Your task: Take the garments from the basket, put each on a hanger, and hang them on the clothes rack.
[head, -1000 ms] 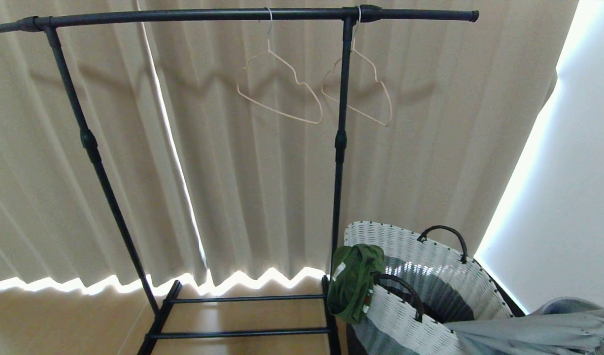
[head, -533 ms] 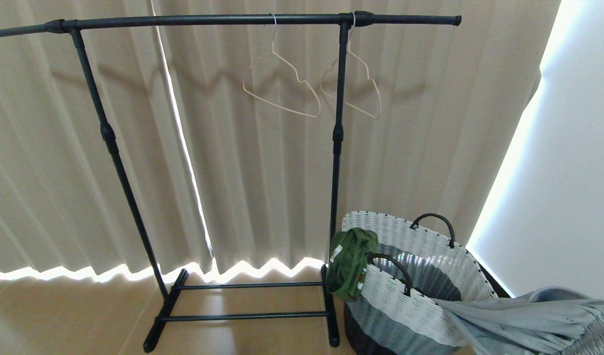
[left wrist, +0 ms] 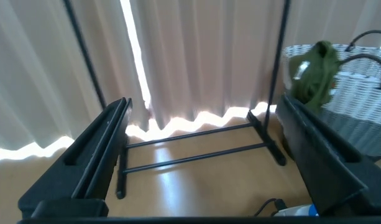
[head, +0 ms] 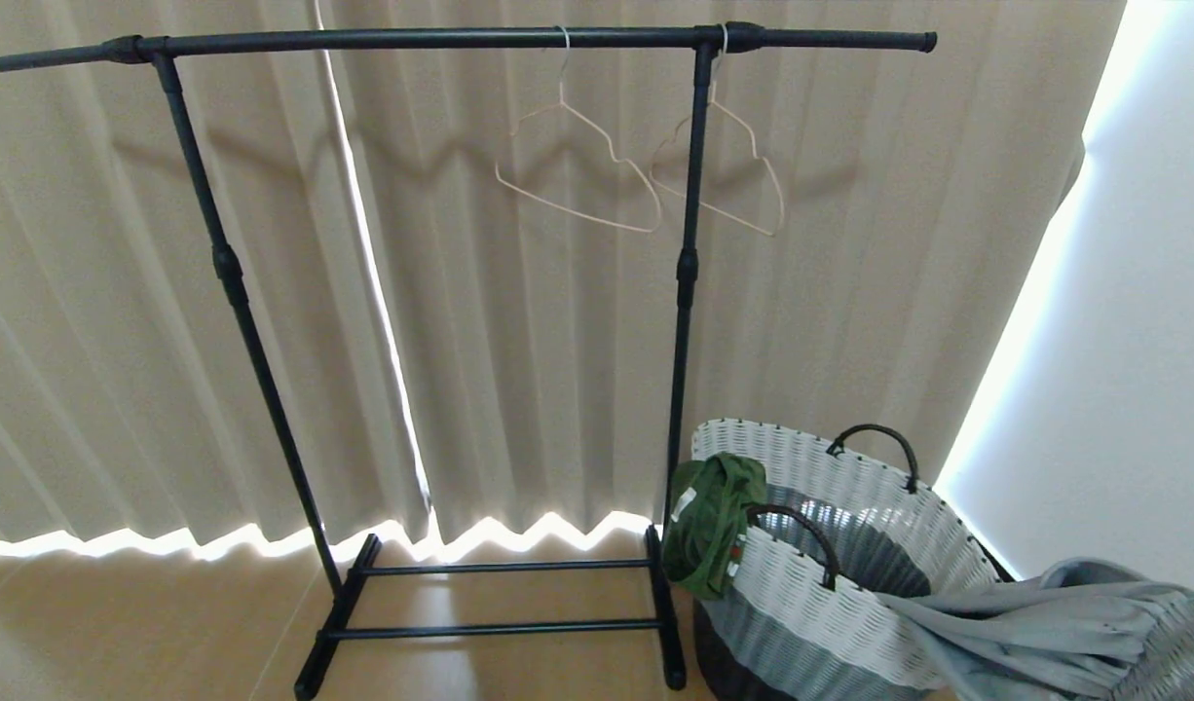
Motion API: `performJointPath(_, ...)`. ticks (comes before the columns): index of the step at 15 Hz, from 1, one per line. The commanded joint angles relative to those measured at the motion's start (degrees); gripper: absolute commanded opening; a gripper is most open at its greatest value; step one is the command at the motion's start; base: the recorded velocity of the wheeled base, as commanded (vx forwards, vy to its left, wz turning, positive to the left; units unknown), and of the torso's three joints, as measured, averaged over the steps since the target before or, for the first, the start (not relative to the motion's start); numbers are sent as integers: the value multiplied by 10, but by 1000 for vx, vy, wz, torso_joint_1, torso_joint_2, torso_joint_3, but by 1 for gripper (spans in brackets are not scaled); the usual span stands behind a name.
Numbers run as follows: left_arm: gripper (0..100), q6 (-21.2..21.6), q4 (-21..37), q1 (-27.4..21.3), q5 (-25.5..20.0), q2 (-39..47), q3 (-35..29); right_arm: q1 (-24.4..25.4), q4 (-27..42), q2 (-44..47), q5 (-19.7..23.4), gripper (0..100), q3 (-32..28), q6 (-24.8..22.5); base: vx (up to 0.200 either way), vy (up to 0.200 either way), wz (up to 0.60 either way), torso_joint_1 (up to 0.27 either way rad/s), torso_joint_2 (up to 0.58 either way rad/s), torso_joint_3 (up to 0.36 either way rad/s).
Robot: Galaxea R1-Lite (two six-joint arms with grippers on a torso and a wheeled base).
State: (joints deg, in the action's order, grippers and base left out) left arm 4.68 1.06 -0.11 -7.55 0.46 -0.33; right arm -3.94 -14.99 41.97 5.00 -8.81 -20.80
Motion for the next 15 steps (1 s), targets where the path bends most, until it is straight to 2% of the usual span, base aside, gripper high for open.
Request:
performJointPath(1,100,-5,0,1,0,0,0,8,-1,23,0,0,-15,0,0,200,0,-2,2,2)
performJointPath(2,100,-7,0,1,0,0,0,11,-1,31,0,0,-21,1,0,200,0,7,2,2)
performJointPath(7,100,-9,-1,1,6,0,0,53,-1,92,0,0,-73,1,0,0,0,0,0,0)
performJointPath(12,100,2,0,1,2,1,0,142,-5,152,2,0,-157,1,0,0,0,0,0,0)
performJointPath(13,100,3,0,1,0,0,0,147,-5,160,2,0,-168,1,0,0,0,0,0,0)
performJointPath(14,100,16,0,0,-26,1,-5,157,-5,189,3,0,-202,2,0,0,0,0,0,0)
performJointPath(15,100,24,0,0,-73,2,-27,158,-5,216,12,0,-225,6,0,0,0,0,0,0)
